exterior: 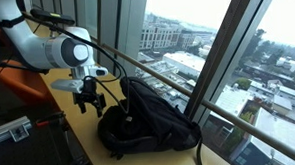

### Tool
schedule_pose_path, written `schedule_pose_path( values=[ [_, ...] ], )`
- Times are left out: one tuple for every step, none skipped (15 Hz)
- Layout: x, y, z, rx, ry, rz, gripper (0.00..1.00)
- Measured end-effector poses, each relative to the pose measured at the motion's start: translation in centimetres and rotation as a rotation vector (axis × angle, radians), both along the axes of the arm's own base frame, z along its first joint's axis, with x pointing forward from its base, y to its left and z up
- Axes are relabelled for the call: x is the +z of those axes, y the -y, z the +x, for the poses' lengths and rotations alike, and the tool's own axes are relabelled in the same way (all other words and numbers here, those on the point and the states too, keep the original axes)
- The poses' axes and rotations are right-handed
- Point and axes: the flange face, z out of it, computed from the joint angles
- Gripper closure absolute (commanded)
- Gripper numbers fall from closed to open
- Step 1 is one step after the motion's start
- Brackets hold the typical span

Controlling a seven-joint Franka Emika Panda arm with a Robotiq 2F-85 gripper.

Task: Put the dark green clothing in the black bag then turn the bag to the right.

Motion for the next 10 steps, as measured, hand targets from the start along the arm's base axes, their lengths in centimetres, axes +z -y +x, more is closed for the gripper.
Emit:
schedule_pose_path(
  values=[
    [0.3, 0.2, 0.7, 0.02, -0.002, 0.004, 0.0],
    [0.5, 0.5, 1.3, 0.037, -0.006, 0.009, 0.0],
    [0.5, 0.8, 2.0, 0.05, -0.012, 0.014, 0.0],
    [0.3, 1.1, 2.5, 0.059, -0.023, 0.02, 0.0],
    [-0.2, 1.4, 3.0, 0.068, -0.039, 0.026, 0.0],
    [-0.8, 1.7, 3.4, 0.075, -0.055, 0.031, 0.0],
    [-1.5, 2.0, 3.9, 0.08, -0.072, 0.037, 0.0],
    [-2.0, 2.3, 4.3, 0.081, -0.09, 0.044, 0.0],
    [-2.5, 2.6, 4.6, 0.078, -0.112, 0.052, 0.0],
    [-2.7, 2.9, 4.8, 0.074, -0.132, 0.057, 0.0]
  ],
)
